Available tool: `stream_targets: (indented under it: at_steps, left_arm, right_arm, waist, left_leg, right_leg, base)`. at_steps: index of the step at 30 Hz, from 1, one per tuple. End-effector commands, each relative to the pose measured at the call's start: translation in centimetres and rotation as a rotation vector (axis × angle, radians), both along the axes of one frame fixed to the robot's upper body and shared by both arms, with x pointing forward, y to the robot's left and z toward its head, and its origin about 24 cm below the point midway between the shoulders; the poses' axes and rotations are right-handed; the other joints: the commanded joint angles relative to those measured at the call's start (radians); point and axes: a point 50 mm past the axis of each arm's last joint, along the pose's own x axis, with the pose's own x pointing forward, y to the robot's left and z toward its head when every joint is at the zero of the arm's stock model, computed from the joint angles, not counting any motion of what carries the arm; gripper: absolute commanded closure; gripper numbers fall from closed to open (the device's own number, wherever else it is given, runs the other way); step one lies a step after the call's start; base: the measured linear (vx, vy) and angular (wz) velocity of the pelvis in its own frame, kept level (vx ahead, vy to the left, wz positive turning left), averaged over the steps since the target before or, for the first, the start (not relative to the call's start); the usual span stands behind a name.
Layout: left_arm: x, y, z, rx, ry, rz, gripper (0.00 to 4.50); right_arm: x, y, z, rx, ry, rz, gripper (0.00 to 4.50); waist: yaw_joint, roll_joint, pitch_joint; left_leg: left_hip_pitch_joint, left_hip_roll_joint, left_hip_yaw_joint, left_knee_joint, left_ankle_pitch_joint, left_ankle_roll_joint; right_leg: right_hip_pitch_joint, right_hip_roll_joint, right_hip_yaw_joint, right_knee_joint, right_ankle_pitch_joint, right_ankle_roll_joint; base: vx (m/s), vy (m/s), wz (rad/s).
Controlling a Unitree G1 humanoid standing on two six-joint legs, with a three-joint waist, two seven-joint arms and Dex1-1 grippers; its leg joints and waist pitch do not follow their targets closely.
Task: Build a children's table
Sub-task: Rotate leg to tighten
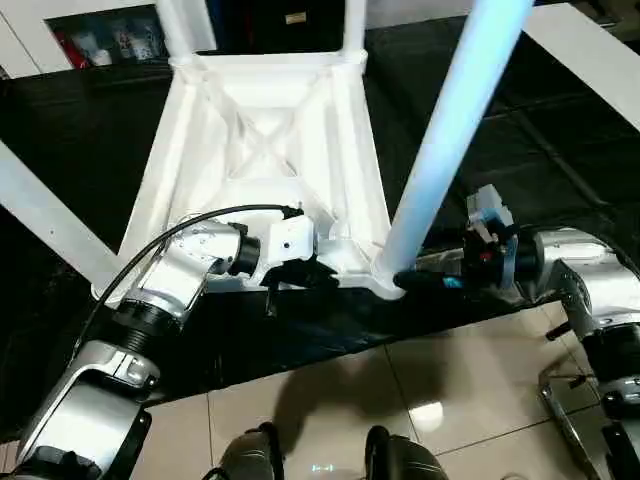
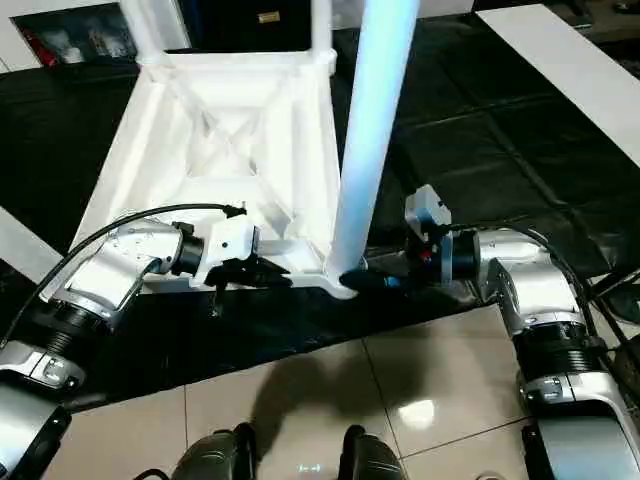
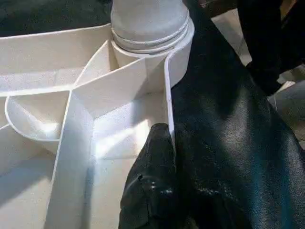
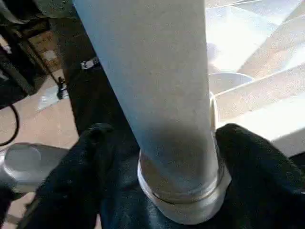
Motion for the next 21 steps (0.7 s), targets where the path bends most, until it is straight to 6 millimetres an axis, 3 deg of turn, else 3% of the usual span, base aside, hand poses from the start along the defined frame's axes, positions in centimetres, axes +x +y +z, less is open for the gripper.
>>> stream_targets:
  at_steps: [1,5,13,20,21]
  left_arm:
    - [-1.2,-0.6,-2.0,0.08,0.069,-0.088,4.5]
    - [-1.2,-0.6,-2.1,0.083,0.071,-0.091,4.5]
    - [-1.2,-0.7,-2.1,0.08,0.071,-0.087,4.5]
    - [-1.1,-1.0,-2.0,0.048,0.087,-0.046,4.5]
    - [-0.7,-1.5,-2.0,0.02,0.093,0.034,4.5]
  right_arm:
    - [0.3,0.0,0.4,0.012,-0.017,0.004,1.1]
    - [0.6,0.5,0.4,0.03,-0.031,-0.007,1.33]
    - [0.4,1.2,0.3,0.055,-0.018,0.019,2.16]
    - [0.0,1.7,0.2,0.078,-0.014,0.01,2.43]
    - [0.3,2.2,-0.2,0.058,-0.011,-0.075,2.43]
  waist:
    - [-0.005,-0.027,-0.086]
    - [-0.003,-0.027,-0.093]
    - [0.0,-0.025,-0.096]
    - [0.002,-0.023,-0.09]
    - [0.001,-0.025,-0.09]
  left_leg:
    - [0.02,0.059,-0.007,-0.049,-0.089,0.172]
    - [0.02,0.058,-0.006,-0.044,-0.05,0.192]
    - [0.021,0.058,-0.007,-0.041,-0.041,0.201]
    - [0.02,0.058,-0.008,-0.043,-0.06,0.188]
    - [0.019,0.057,-0.008,-0.043,-0.069,0.184]
  right_leg:
    - [0.065,-0.073,0.05,-0.049,-0.2,-0.269]
    - [0.068,-0.071,0.049,-0.04,-0.127,-0.291]
    - [0.07,-0.07,0.048,-0.035,-0.102,-0.304]
    - [0.07,-0.07,0.05,-0.039,-0.132,-0.296]
    - [0.07,-0.071,0.049,-0.041,-0.147,-0.293]
  base:
    - [0.0,0.0,0.0]
    - [0.0,0.0,0.0]
    - [0.0,0.0,0.0]
    - [0.0,0.0,0.0]
    - [0.0,0.0,0.0]
